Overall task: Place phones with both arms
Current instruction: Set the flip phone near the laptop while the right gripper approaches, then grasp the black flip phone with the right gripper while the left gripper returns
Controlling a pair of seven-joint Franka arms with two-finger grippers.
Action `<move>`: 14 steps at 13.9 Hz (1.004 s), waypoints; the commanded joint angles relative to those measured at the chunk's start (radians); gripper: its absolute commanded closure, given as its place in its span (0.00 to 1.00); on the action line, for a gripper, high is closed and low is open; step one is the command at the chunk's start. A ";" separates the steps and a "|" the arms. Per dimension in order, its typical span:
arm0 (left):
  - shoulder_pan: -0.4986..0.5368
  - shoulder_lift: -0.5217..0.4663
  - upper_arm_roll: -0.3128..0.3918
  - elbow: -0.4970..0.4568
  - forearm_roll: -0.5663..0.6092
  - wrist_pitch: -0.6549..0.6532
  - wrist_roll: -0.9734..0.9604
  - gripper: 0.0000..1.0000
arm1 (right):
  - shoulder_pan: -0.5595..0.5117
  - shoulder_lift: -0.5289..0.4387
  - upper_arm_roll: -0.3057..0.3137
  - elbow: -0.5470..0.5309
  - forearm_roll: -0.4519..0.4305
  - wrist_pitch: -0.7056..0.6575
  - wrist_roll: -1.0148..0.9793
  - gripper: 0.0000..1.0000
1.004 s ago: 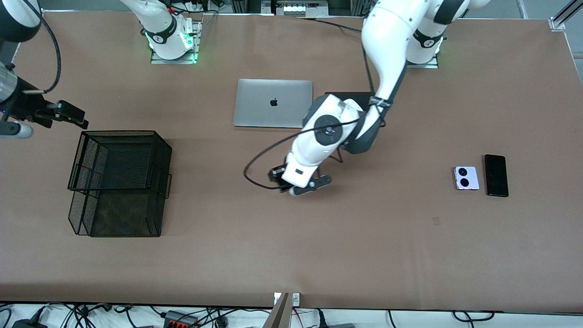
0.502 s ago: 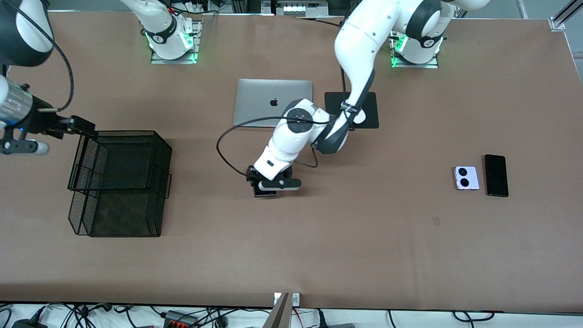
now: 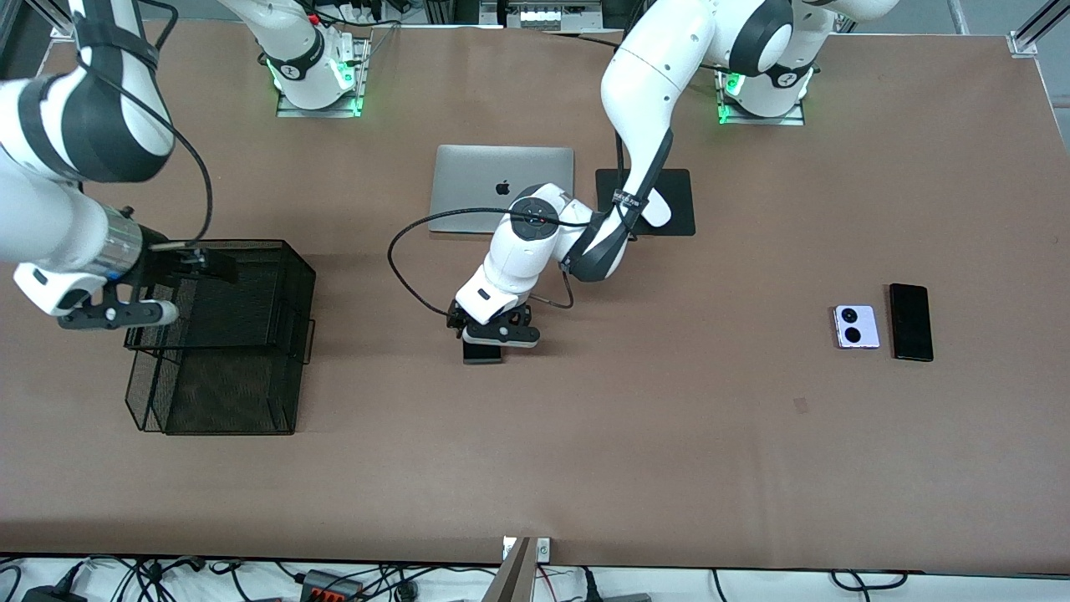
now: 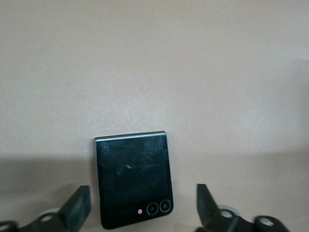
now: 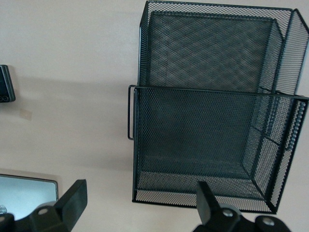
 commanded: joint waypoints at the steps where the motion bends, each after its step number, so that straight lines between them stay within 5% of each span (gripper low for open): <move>1: 0.002 0.018 0.009 0.040 -0.019 -0.006 0.029 0.00 | 0.027 0.016 -0.001 0.035 0.010 -0.004 -0.016 0.00; 5: 0.077 -0.074 -0.029 -0.034 0.056 -0.012 0.030 0.00 | 0.061 0.053 -0.001 0.044 0.011 -0.002 -0.018 0.00; 9: 0.356 -0.371 -0.241 -0.407 0.268 -0.026 0.134 0.00 | 0.131 0.109 -0.001 0.047 0.011 0.064 -0.018 0.00; 14: 0.578 -0.613 -0.263 -0.745 0.266 -0.122 0.293 0.00 | 0.234 0.181 -0.001 0.048 0.013 0.186 0.002 0.00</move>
